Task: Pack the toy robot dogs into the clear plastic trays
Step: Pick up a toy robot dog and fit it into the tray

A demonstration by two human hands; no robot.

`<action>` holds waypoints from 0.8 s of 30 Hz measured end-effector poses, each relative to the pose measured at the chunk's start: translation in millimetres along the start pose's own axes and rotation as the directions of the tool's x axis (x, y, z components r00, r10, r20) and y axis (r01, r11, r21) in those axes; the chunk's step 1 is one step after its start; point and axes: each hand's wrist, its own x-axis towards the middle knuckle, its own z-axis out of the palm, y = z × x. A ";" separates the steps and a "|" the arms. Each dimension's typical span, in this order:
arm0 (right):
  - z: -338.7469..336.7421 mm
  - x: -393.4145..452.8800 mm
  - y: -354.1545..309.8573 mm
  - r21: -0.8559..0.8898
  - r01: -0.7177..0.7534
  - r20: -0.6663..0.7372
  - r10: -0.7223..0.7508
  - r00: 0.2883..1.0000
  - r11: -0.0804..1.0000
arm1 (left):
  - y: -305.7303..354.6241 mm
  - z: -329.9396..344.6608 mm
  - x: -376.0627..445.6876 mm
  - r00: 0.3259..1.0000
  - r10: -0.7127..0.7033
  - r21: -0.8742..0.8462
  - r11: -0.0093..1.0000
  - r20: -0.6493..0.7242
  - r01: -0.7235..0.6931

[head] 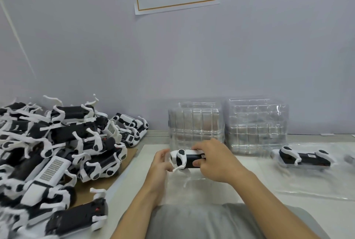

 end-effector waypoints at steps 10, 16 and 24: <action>7.8 3.5 5.2 0.110 -0.026 0.010 0.025 1.000 0.994 | 0.8 1.0 5.9 0.999 -0.006 -0.079 0.997 0.053 0.011; 9.4 3.1 6.3 0.153 -0.050 0.035 0.045 0.998 0.987 | 0.4 -1.7 11.4 1.000 -0.031 -0.056 0.998 0.007 0.031; 6.9 2.0 1.7 0.162 -0.067 0.038 0.062 0.997 0.985 | -0.1 -2.3 13.0 0.998 0.009 0.003 1.000 -0.058 -0.009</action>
